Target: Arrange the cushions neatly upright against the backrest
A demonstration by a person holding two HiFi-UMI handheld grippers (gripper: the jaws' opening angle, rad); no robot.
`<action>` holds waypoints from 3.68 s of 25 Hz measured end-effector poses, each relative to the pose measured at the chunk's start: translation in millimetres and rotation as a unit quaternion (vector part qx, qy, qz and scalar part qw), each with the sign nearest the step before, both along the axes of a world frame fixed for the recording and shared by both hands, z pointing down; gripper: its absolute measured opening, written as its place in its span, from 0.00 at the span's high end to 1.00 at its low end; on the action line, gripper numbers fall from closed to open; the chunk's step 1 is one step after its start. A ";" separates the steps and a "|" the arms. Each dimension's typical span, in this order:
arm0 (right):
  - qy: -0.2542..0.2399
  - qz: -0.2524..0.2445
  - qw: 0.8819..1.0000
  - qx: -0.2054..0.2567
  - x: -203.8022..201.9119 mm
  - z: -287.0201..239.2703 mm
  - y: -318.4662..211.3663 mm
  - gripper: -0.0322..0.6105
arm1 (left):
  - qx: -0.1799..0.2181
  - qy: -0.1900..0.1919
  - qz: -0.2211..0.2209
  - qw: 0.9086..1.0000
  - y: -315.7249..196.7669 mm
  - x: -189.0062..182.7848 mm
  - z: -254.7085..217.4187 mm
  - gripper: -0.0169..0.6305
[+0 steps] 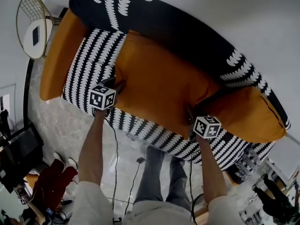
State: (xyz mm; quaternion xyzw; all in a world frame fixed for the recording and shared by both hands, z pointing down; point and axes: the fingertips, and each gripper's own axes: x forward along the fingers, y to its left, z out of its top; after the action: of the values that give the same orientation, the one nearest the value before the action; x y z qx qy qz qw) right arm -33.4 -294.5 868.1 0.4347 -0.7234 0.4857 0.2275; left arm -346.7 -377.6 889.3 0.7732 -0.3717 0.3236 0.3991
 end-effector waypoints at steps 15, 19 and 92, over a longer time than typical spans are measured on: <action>0.031 -0.028 0.994 0.103 3.1 -91.4 -7.7 0.87 | 0.075 0.018 -0.019 0.997 -1.9 2.7 -96.5 0.81; 0.037 -0.028 0.988 0.147 12.3 -142.6 -7.5 0.87 | 0.108 0.022 -0.024 0.994 0.1 10.6 -149.1 0.81; 0.087 0.002 0.923 0.374 91.5 -422.2 75.2 0.91 | 0.332 0.061 -0.010 0.941 110.5 234.3 -440.1 0.93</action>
State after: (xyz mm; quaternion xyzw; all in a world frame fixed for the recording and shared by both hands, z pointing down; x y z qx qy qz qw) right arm 58.1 -219.3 445.9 0.5298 -0.8292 0.1406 0.1092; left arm -112.4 -267.0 449.2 0.8762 -0.4411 0.1300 0.1444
